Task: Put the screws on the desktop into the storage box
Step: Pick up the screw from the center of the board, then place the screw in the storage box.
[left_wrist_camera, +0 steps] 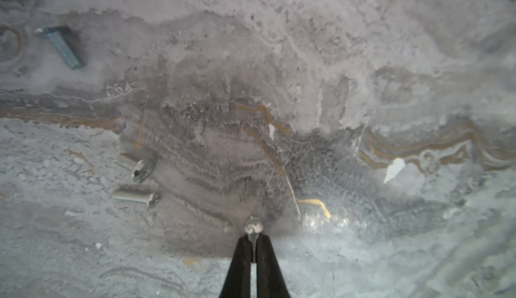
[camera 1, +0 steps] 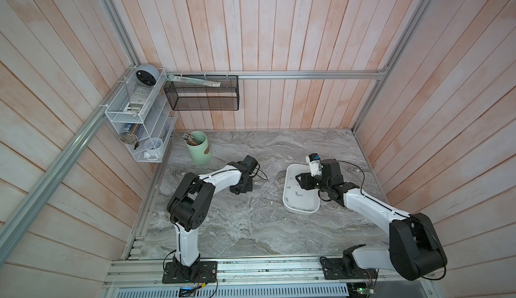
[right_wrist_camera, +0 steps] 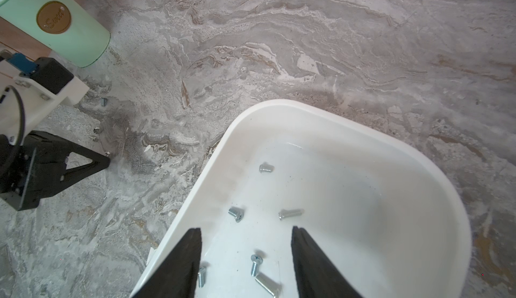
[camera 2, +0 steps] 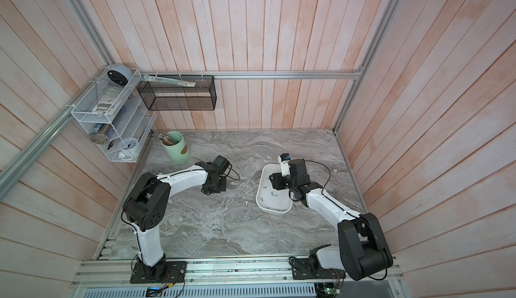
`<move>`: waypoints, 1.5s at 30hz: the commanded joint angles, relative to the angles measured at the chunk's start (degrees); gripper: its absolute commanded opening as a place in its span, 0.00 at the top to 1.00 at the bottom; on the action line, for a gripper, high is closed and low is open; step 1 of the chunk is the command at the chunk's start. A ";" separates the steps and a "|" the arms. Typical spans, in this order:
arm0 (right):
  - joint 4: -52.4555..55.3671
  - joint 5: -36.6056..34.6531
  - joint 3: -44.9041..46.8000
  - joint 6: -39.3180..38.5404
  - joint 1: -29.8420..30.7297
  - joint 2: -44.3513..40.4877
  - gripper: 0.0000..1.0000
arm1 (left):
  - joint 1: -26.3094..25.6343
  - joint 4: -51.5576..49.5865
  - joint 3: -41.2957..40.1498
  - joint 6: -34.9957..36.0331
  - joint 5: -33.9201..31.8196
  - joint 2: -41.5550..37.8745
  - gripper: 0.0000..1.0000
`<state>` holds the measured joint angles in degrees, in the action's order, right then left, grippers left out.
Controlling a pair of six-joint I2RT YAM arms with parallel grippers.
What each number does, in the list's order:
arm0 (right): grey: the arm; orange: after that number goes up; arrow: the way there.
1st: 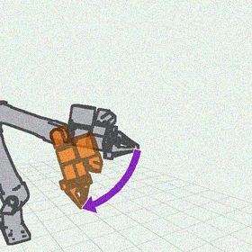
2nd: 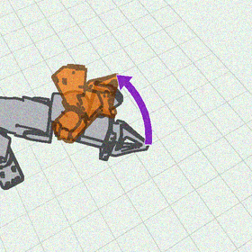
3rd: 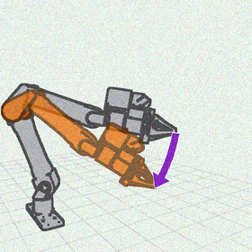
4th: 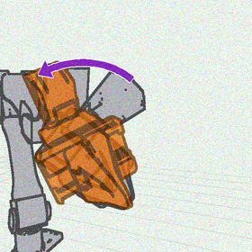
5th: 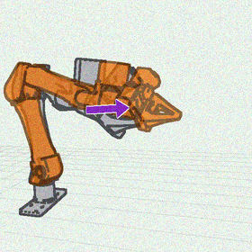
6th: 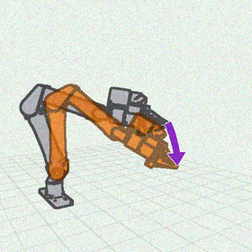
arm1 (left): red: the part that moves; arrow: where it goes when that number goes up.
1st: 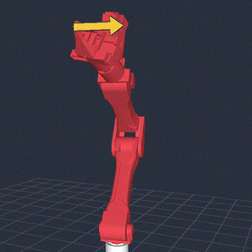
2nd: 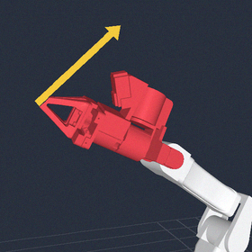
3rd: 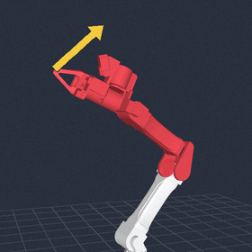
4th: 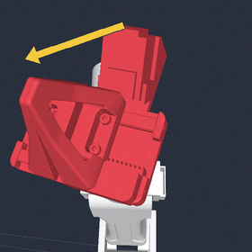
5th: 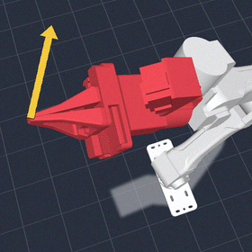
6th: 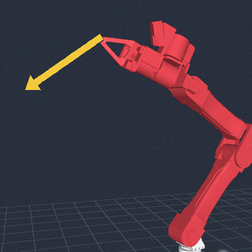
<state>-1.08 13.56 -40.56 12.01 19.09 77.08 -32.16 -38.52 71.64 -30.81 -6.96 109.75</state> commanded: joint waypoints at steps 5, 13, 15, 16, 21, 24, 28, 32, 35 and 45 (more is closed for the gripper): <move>1.22 -0.11 -2.24 0.29 0.38 -2.65 0.42 | -0.44 3.92 -3.48 0.12 6.23 -11.50 1.00; -2.63 -7.18 0.34 6.26 -1.25 -7.81 0.42 | -7.65 5.04 1.64 -1.94 11.83 -16.85 1.00; -2.14 -8.51 0.63 7.63 -2.99 -9.22 0.42 | -11.05 5.54 4.21 -2.89 12.61 -15.35 1.00; -1.88 -8.72 0.87 8.73 -4.35 -9.92 0.42 | -12.84 5.57 5.69 -3.33 12.70 -14.22 1.00; -0.58 -9.13 2.90 13.13 -12.14 -13.01 0.42 | -18.78 6.16 14.26 -4.52 13.73 -5.80 1.00; -0.15 -9.32 4.18 13.82 -14.83 -14.18 0.42 | -21.33 5.06 19.30 -4.44 12.64 -0.13 1.00; -1.09 -8.61 5.35 13.74 -15.13 -14.29 0.42 | -22.67 2.62 25.34 -4.35 12.14 6.32 1.00; -1.37 -7.85 5.58 13.74 -15.14 -13.49 0.42 | -22.67 0.79 28.31 -3.83 11.89 9.41 0.94; -1.55 -7.32 5.58 13.73 -15.12 -13.03 0.42 | -22.68 -0.74 29.77 -2.91 10.71 10.17 0.65; -3.55 -1.02 5.13 11.40 -15.09 -12.00 0.42 | -19.33 -1.05 23.40 -2.12 6.86 1.36 0.47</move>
<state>-2.37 8.38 -35.51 25.02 4.19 64.71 -53.91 -39.22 98.17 -33.61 2.59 117.05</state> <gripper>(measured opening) 0.583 0.531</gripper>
